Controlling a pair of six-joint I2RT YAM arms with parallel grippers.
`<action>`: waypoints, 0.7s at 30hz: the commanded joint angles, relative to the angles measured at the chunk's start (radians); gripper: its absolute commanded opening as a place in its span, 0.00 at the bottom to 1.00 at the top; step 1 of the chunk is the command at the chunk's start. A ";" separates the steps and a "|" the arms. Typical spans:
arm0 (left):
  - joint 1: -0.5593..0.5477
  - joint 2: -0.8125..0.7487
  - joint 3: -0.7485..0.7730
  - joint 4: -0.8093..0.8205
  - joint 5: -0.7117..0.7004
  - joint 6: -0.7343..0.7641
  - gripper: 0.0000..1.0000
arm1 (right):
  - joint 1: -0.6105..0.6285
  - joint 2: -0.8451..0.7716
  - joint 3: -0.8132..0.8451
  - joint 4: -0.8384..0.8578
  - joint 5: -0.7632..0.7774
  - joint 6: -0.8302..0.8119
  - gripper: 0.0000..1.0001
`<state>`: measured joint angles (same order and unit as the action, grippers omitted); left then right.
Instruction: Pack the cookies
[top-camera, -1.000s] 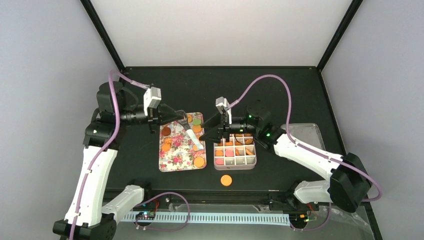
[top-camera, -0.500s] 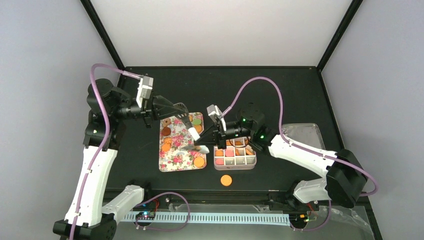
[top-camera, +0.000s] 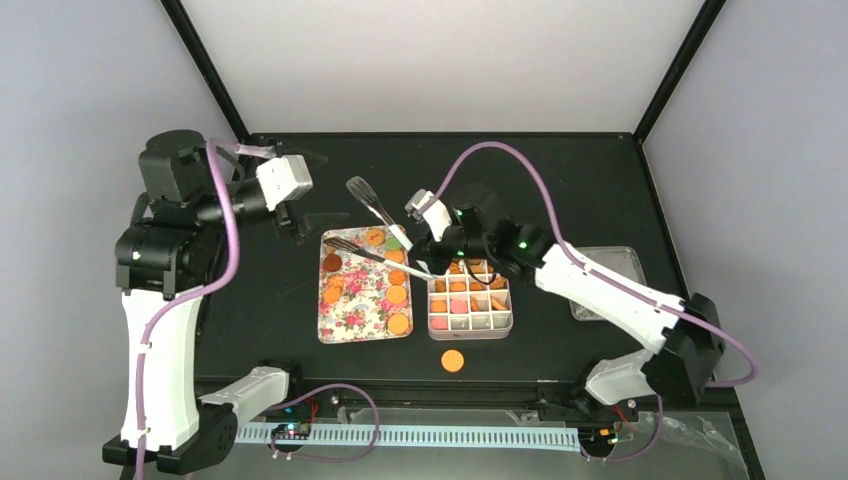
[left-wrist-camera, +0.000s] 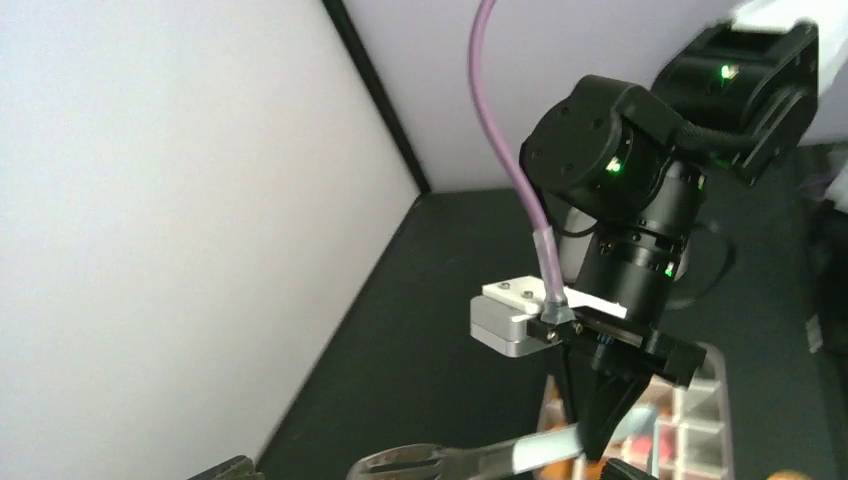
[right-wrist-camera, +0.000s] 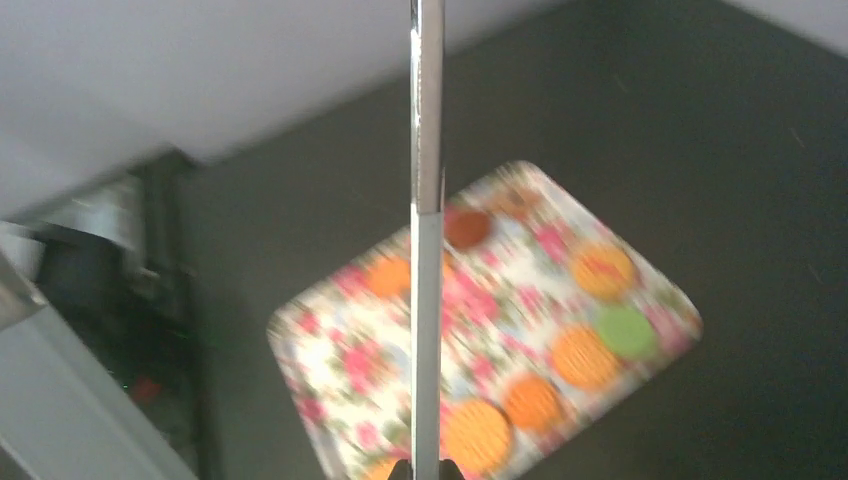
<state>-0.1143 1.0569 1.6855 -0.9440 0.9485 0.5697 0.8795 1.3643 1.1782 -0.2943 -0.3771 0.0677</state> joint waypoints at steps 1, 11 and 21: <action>0.005 0.017 0.143 -0.331 -0.177 0.479 0.92 | -0.003 0.111 0.099 -0.311 0.321 -0.049 0.01; -0.224 -0.041 -0.206 -0.439 -0.387 0.600 0.74 | 0.095 0.337 0.396 -0.545 0.544 -0.037 0.01; -0.340 -0.118 -0.486 -0.180 -0.622 0.577 0.53 | 0.197 0.495 0.622 -0.646 0.557 -0.004 0.01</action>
<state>-0.4332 0.9768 1.2186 -1.2362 0.4248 1.1316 1.0481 1.8423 1.7317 -0.8921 0.1585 0.0452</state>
